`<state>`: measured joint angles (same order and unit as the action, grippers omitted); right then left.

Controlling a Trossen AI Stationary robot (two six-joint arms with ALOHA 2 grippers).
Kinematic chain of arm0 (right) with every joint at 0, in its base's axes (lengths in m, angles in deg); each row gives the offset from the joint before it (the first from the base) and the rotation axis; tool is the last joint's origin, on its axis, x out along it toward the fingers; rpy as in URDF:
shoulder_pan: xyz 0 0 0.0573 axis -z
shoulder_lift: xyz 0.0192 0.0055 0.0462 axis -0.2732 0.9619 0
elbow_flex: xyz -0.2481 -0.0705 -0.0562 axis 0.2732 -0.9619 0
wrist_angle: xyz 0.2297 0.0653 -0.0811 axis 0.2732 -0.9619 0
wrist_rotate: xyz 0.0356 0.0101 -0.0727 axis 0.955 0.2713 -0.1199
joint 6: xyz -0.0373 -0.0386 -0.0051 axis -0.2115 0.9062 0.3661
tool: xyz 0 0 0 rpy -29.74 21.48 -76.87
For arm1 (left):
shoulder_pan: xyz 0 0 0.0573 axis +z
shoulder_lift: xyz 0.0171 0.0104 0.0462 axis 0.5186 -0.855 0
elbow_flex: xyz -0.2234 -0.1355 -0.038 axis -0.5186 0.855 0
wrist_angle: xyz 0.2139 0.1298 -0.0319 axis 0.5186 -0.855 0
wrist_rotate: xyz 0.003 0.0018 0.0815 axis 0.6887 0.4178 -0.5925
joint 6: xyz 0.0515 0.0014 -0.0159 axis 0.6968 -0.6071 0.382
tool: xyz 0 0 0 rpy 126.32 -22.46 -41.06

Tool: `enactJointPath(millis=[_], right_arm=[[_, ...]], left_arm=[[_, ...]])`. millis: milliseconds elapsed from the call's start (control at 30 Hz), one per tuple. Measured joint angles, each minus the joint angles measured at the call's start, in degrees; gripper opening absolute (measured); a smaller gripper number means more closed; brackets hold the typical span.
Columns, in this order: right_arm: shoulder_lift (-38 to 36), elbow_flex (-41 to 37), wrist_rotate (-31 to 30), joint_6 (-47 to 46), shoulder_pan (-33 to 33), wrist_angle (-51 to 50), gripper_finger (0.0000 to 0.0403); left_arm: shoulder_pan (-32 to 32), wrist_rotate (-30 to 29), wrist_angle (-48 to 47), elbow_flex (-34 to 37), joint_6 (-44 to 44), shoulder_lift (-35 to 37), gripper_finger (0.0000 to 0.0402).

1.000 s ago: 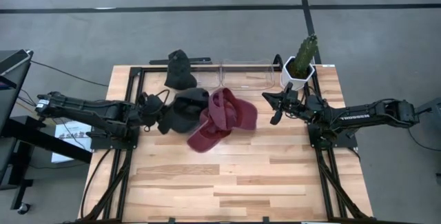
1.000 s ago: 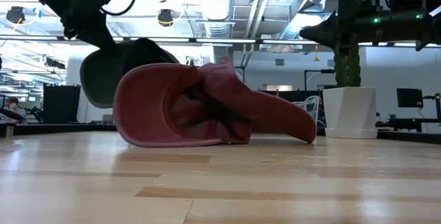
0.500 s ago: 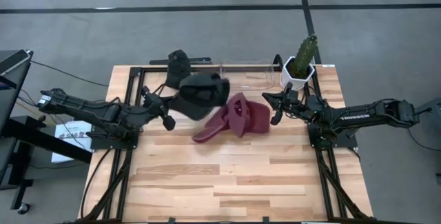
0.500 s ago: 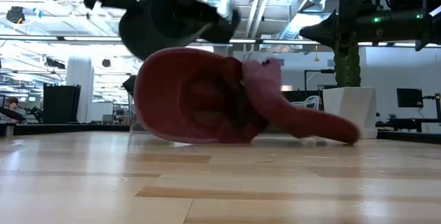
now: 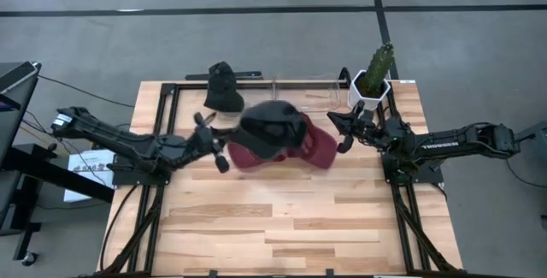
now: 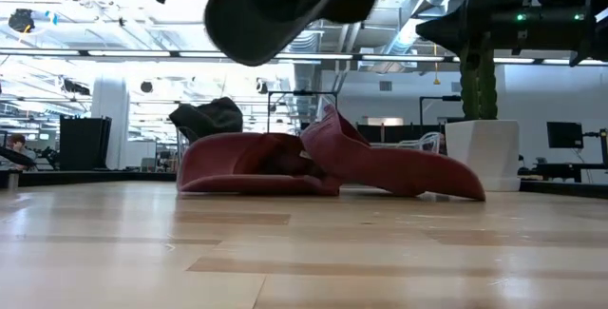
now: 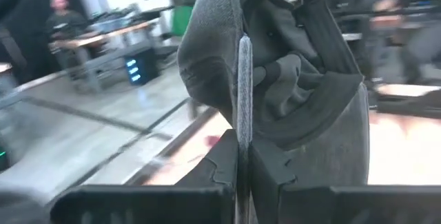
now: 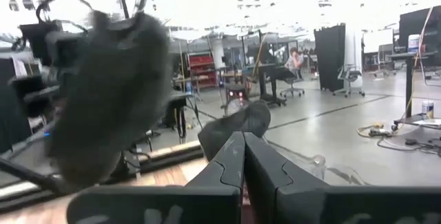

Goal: Pick & Place hat
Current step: Put the black cap into the left transparent bin

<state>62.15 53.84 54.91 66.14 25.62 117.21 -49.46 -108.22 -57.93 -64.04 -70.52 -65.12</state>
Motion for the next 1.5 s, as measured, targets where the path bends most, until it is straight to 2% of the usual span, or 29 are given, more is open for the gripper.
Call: enactJointPath(millis=[133, 267, 333, 433, 567, 633, 767, 833, 900, 1033, 1167, 1367, 1500], right_arm=[[0.0, 0.0, 0.0, 0.0, 0.0, 0.8, 0.0000], [0.0, 0.0, 0.0, 0.0, -1.6, 3.1, 0.0000], [0.0, 0.0, 0.0, -0.6, -3.0, 4.5, 0.0000], [0.0, 0.0, 0.1, -0.8, -5.0, 6.6, 0.0000], [0.0, 0.0, -1.3, 3.5, -7.5, 7.2, 0.0000], [0.0, 0.0, -5.5, 5.1, -8.8, 7.2, 0.0000], [0.0, 0.0, -19.5, 6.1, -10.4, 6.9, 0.0000], [0.0, 0.0, -24.5, 6.2, -10.7, 6.0, 0.0000], [0.2, 0.0, -27.1, 6.5, -10.9, 5.9, 0.0000], [1.9, 1.8, -27.4, 6.5, -10.9, 4.6, 0.0000], [7.1, 6.6, -29.2, 5.7, -10.9, 0.2, 0.0000], [18.6, 15.4, -39.9, 5.0, -11.7, -0.5, 0.0000], [25.3, 21.1, -47.0, 10.4, -13.5, -0.4, 0.0000]], left_arm=[[0.0, 4.5, 9.7, 0.0, 4.3, -6.9, 0.0021], [0.7, 5.0, 16.0, 0.0, 8.6, -11.5, 0.0021], [1.7, 5.7, 18.5, 0.0, 9.0, -13.2, 0.0020], [3.4, 10.5, 21.7, 0.0, 8.5, -15.4, 0.0020], [5.4, 14.5, 25.1, 0.0, 7.4, -18.3, 0.0023], [5.9, 15.3, 26.8, 0.0, 7.4, -19.6, 0.0023], [5.8, 18.2, 30.8, 0.0, 7.4, -22.0, 0.0019], [5.8, 18.9, 32.3, 0.0, 7.4, -22.8, 0.0020], [6.2, 18.9, 32.7, 0.0, 7.4, -22.9, 0.0022], [7.5, 18.8, 33.1, 0.0, 5.7, -22.9, 0.0021], [9.3, 18.9, 33.5, 0.0, 2.8, -23.9, 0.0020], [11.2, 20.5, 33.5, 0.0, -0.6, -28.1, 0.0021], [11.2, 20.6, 33.5, 0.0, -0.6, -29.5, 0.0019]])
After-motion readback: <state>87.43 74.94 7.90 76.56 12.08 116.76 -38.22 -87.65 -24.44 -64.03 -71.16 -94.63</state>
